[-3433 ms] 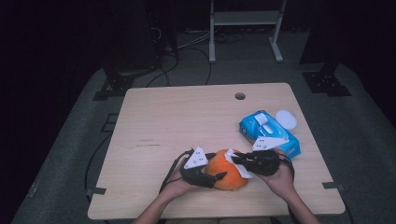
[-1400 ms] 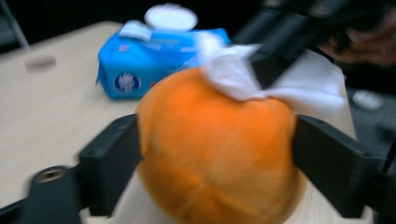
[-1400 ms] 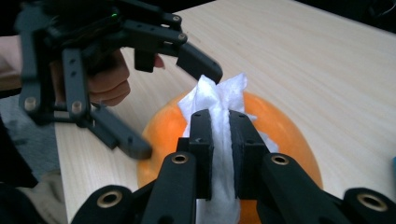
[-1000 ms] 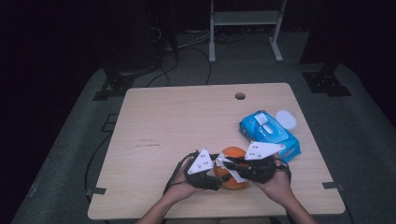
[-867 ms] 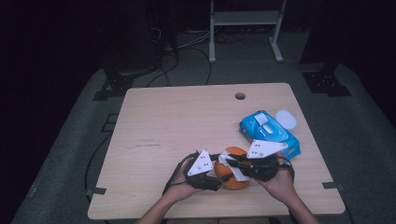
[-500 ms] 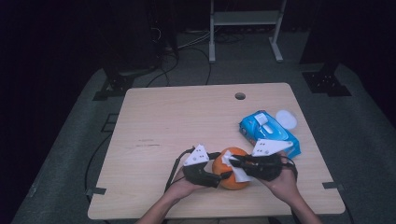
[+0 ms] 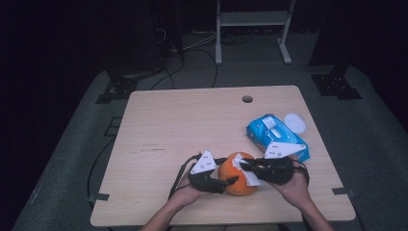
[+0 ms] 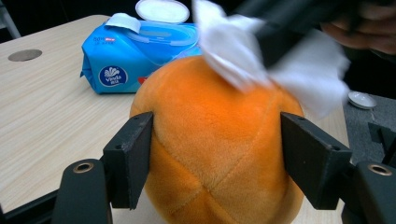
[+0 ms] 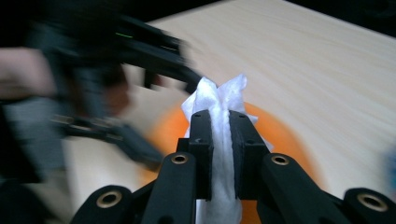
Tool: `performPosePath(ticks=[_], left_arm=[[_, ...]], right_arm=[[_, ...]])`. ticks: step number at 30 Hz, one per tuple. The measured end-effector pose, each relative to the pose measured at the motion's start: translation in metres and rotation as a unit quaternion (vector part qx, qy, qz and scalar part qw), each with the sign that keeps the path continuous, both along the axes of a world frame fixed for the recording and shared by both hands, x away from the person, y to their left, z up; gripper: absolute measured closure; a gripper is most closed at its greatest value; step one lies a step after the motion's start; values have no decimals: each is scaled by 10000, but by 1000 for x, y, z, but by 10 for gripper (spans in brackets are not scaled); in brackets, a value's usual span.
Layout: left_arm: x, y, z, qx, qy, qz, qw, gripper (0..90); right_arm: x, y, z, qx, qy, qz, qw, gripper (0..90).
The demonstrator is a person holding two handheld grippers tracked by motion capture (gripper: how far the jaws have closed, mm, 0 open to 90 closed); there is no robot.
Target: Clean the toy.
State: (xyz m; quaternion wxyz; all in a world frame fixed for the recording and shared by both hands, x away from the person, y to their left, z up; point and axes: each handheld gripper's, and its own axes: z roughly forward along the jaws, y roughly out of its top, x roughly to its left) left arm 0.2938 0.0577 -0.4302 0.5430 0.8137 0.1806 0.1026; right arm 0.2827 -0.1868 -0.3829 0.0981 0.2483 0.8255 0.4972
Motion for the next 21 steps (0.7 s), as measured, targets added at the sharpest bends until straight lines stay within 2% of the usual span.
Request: performPosePath(ticks=[1, 3, 5, 8, 10, 12, 13, 15, 17, 19, 21], left_arm=[[0, 0, 0, 29, -1, 17, 10000, 294], [1, 3, -1, 54, -14, 19, 10000, 297], [2, 6, -2, 14, 27, 45, 10000, 302], [6, 10, -5, -10, 104, 71, 9999, 304], [10, 14, -8, -68, 230, 101, 9997, 303], [12, 16, -9, -92, 294, 104, 9995, 303], [12, 15, -9, -71, 273, 128, 9995, 303], [12, 15, -9, -58, 284, 160, 9995, 301], [13, 16, -10, -80, 320, 161, 9993, 301], [13, 18, -11, -83, 363, 191, 9991, 301], [14, 20, -11, -74, 363, 184, 9991, 302]], right_arm=[[-3, 6, 0, -38, -11, 94, 9999, 796], [-6, 14, -1, -234, -172, 139, 9995, 797], [-4, 12, 1, -261, -188, 100, 9994, 797], [4, -3, -3, -386, -226, -239, 9987, 797], [10, -16, -10, -454, -122, -470, 9978, 797], [11, -21, -15, -387, 22, -529, 9978, 798], [11, -21, -16, -328, 65, -511, 9981, 800], [8, -14, -12, -304, 0, -416, 9987, 799], [4, -5, -8, -160, 7, -188, 9997, 800], [-1, 4, -7, -252, -84, -34, 9996, 798], [-1, 7, -8, -352, -157, -15, 9993, 798]])
